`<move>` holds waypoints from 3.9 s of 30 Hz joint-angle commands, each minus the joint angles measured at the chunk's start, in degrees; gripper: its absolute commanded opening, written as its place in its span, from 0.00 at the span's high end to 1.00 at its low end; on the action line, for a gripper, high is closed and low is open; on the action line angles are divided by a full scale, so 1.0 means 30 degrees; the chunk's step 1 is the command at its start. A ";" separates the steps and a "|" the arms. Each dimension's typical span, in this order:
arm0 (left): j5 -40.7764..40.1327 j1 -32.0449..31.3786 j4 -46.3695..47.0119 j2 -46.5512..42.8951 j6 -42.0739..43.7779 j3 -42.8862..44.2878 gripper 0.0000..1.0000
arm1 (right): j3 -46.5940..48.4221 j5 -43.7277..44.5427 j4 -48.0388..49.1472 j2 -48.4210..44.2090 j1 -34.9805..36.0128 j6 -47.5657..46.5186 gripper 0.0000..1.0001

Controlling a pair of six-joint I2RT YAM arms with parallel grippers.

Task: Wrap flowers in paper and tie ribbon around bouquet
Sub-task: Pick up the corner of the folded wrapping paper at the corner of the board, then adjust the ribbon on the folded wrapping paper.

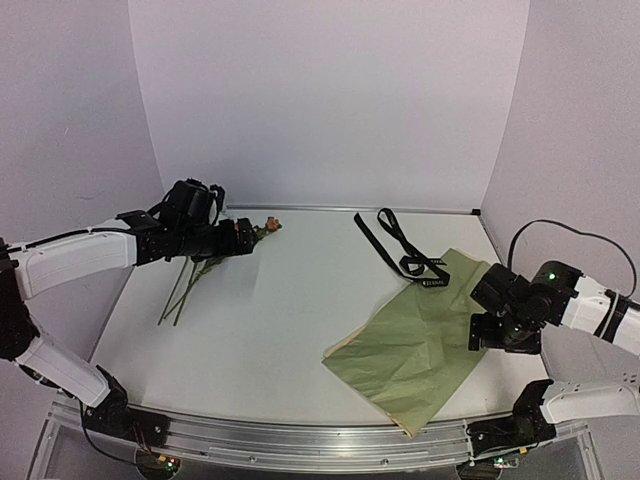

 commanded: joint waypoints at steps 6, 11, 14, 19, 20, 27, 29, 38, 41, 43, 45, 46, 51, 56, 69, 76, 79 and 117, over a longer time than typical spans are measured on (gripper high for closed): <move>0.6703 -0.0196 0.4806 0.2109 -0.2696 -0.2497 0.00 | -0.3098 -0.2818 0.1709 -0.0864 -0.0233 0.3121 0.02; 0.8117 -0.1286 0.6087 0.3329 -0.3661 -0.2965 0.00 | -0.5261 -0.3732 0.3066 -0.2275 -0.0271 0.4977 0.02; 0.8349 -0.1872 0.6714 0.3953 -0.4136 -0.3055 0.00 | -0.7122 -0.4220 0.5258 -0.3156 -0.0314 0.6221 0.02; 0.9189 -0.2198 0.7038 0.5079 -0.4485 -0.2838 0.05 | -0.8733 -0.3994 0.7289 -0.3846 -0.0359 0.7637 0.02; 0.9325 -0.2260 0.7059 0.5342 -0.4477 -0.2756 0.06 | -0.8833 -0.3918 0.7461 -0.3868 -0.0359 0.7710 0.02; 0.9950 -0.2579 0.7166 0.6890 -0.4535 -0.2012 0.19 | -0.8947 -0.4077 0.9696 -0.2436 -0.0355 0.7596 0.02; 1.0120 -0.2593 0.7228 0.7243 -0.4612 -0.1848 0.24 | -0.8899 -0.4161 1.0432 -0.1949 -0.0354 0.7512 0.02; 1.1089 -0.3413 0.7132 0.9122 -0.4904 -0.0929 0.29 | -0.7886 -0.4762 1.1638 -0.0062 -0.0357 0.7202 0.07; 1.1152 -0.3713 0.6850 0.9672 -0.4872 -0.0483 0.30 | -0.7587 -0.5215 1.1999 0.0422 -0.0355 0.7217 0.10; 1.1266 -0.3892 0.6603 1.0059 -0.4708 -0.0122 0.30 | -0.7347 -0.5433 1.2101 0.0569 -0.0359 0.7185 0.11; 1.1486 -0.4103 0.6329 1.0529 -0.4364 0.0526 0.30 | -0.7097 -0.5538 1.2117 0.0620 -0.0347 0.7085 0.11; 1.1531 -0.4208 0.5821 1.0747 -0.4187 0.0836 0.30 | -0.6965 -0.5588 1.2113 0.0670 -0.0340 0.7019 0.11; 1.1719 -0.4746 0.4174 1.2035 -0.3340 0.2506 0.30 | -0.6398 -0.5844 1.2353 0.1356 -0.0350 0.6849 0.11; 1.1579 -0.5211 0.2702 1.3009 -0.2569 0.3837 0.30 | -0.6090 -0.6357 1.2525 0.1776 -0.0336 0.6915 0.11; 1.0511 -0.6186 0.0036 1.3981 -0.1396 0.5611 0.63 | -0.5175 -0.6623 1.1684 0.1918 -0.0330 0.6653 0.12; 0.9798 -0.6379 -0.0764 1.3621 -0.1262 0.5727 0.98 | -0.3709 -0.6003 0.9347 0.1415 -0.0330 0.5291 0.11; 0.9288 -0.6376 -0.1111 1.2905 -0.1206 0.5373 1.00 | -0.2617 -0.5451 0.7948 0.1259 -0.0330 0.4339 0.10; 0.9528 -0.6298 -0.6038 0.5423 0.0983 0.2170 1.00 | 2.7199 -0.4200 0.3450 2.7106 -0.3924 -1.5831 0.03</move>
